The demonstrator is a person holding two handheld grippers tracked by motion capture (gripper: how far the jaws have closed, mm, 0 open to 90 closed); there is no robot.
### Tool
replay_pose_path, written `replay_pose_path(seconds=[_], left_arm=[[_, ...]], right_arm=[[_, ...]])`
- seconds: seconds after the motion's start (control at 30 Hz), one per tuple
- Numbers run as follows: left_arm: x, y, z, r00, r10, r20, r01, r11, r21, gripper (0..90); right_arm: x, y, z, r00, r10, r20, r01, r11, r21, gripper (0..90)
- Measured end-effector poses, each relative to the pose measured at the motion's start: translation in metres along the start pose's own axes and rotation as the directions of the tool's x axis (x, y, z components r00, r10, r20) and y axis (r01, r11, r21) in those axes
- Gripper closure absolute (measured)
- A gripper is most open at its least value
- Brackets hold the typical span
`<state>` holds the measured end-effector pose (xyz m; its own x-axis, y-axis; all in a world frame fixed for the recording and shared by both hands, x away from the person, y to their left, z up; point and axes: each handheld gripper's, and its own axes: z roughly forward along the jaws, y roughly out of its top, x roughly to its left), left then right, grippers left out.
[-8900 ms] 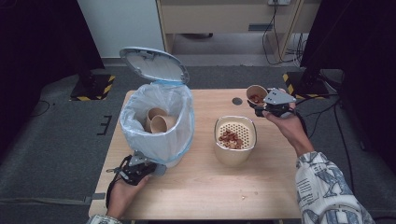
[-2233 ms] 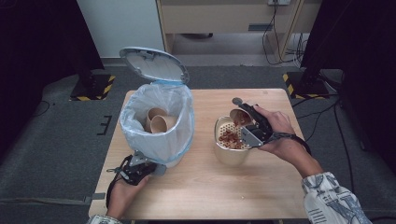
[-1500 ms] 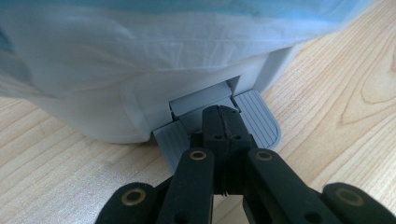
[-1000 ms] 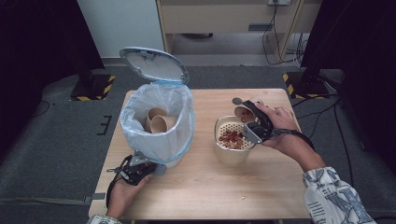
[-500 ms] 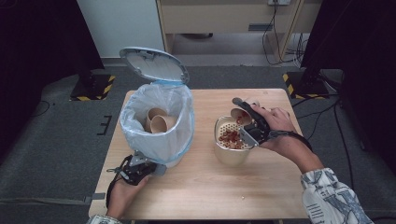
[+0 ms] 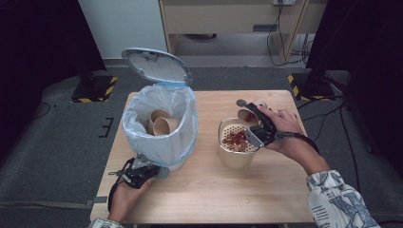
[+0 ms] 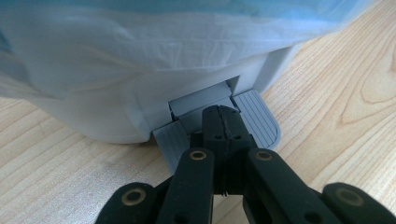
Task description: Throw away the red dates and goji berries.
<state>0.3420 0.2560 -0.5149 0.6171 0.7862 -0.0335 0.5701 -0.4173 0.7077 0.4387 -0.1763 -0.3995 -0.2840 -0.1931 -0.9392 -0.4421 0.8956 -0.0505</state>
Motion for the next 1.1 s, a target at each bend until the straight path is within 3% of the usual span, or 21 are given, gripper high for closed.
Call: replay_pose_path(seconds=[0.47, 0.57, 0.7, 0.9, 1.03, 1.1], left_arm=[[0.0, 0.0, 0.0, 1.0, 0.0, -0.002, 0.0, 1.0, 0.0, 90.0], [0.0, 0.0, 0.0, 1.0, 0.005, 0.003, -0.005, 1.0, -0.001, 90.0], [0.0, 0.0, 0.0, 1.0, 0.005, 0.003, -0.005, 1.0, 0.0, 90.0], [0.0, 0.0, 0.0, 1.0, 0.005, 0.004, -0.005, 1.0, 0.0, 90.0], [0.0, 0.0, 0.0, 1.0, 0.005, 0.004, -0.005, 1.0, -0.001, 90.0], [0.0, 0.0, 0.0, 1.0, 0.009, -0.001, -0.009, 1.0, 0.001, 90.0]], right_arm=[[-0.005, 0.002, -0.004, 0.9993, 0.019, 0.031, -0.018, 1.0, -0.025, 29.8], [-0.003, 0.004, -0.004, 0.9984, -0.043, 0.038, 0.043, 0.999, -0.006, 29.8], [0.002, 0.013, -0.005, 0.9912, -0.131, 0.02, 0.131, 0.991, -0.015, 29.8], [0.005, 0.002, 0.001, 0.9965, -0.084, 0.0, 0.084, 0.996, 0.018, 29.9], [0.006, 0.017, -0.005, 0.9924, -0.122, 0.011, 0.123, 0.992, -0.023, 29.8], [0.008, 0.013, -0.001, 0.9913, -0.131, 0.003, 0.131, 0.991, 0.007, 29.8]])
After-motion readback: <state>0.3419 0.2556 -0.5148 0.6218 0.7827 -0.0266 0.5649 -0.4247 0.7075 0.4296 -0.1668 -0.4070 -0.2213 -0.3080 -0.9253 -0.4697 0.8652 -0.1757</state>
